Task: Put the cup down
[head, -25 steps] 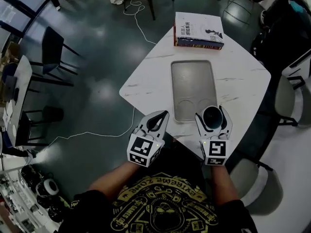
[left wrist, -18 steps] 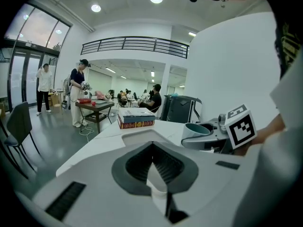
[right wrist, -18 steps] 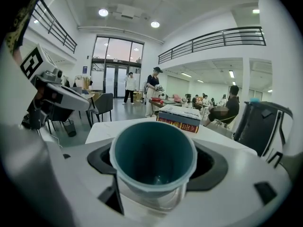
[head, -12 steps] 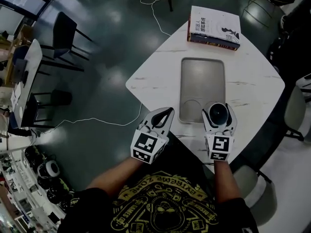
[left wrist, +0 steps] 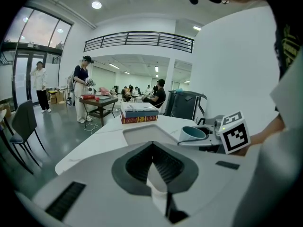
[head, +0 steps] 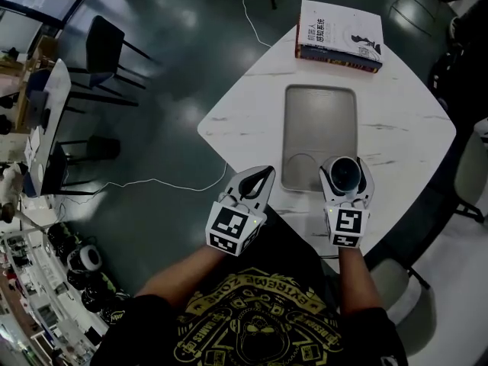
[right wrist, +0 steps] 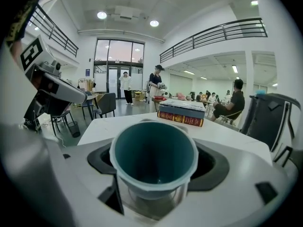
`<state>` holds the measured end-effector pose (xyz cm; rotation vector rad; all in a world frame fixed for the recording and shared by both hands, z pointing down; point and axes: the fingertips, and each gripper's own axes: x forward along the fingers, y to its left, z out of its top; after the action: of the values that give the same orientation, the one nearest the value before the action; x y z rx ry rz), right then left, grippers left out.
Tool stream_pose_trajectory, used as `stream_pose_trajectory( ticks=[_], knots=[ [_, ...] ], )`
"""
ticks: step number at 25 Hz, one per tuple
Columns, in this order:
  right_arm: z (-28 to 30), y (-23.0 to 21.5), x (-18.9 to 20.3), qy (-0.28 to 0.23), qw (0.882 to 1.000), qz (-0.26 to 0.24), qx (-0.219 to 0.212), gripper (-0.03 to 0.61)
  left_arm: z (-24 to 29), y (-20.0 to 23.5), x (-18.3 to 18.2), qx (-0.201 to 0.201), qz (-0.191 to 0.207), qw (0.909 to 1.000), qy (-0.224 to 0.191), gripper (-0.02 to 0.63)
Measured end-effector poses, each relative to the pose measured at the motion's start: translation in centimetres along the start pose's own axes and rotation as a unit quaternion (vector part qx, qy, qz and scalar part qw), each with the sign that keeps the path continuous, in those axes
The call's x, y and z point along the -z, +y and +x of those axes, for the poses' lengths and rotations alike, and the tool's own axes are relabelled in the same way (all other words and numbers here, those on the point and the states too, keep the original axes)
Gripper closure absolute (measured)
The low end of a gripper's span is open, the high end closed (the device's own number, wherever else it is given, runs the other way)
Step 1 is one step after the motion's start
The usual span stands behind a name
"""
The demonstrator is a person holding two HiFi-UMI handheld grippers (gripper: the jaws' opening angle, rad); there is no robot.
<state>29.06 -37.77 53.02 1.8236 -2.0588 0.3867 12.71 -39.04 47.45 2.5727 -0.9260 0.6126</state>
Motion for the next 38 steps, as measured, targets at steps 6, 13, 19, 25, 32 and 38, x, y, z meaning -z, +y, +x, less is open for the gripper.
stream_pose_trajectory(
  ticks=[6, 13, 19, 25, 32, 38],
  knots=[
    [0.3, 0.1, -0.4, -0.017, 1.000, -0.010, -0.008, 0.192, 0.5, -0.3, 0.5, -0.002, 0.000, 0.9999, 0.011, 0.618],
    [-0.2, 0.5, -0.4, -0.034, 0.999, -0.024, -0.012, 0.186, 0.5, -0.5, 1.8, -0.004, -0.009, 0.9997, 0.024, 0.618],
    [-0.4, 0.5, -0.6, -0.042, 0.999, -0.007, -0.028, 0.154, 0.6, -1.0, 3.0, -0.002, -0.020, 0.9992, 0.034, 0.618],
    [-1.2, 0.4, -1.3, -0.051, 0.998, -0.001, -0.029, 0.139, 0.2, -1.3, 3.5, -0.003, -0.033, 0.9992, 0.024, 0.618],
    [-3.9, 0.1, -2.1, -0.061, 0.998, 0.009, -0.007, 0.140, -1.7, -1.8, 3.3, -0.003, -0.042, 0.9991, -0.004, 0.618],
    [-8.2, 0.9, -2.4, -0.082, 0.995, 0.017, 0.049, 0.140, -6.3, -1.4, 4.1, -0.007, -0.042, 0.9985, -0.034, 0.618]
  ],
)
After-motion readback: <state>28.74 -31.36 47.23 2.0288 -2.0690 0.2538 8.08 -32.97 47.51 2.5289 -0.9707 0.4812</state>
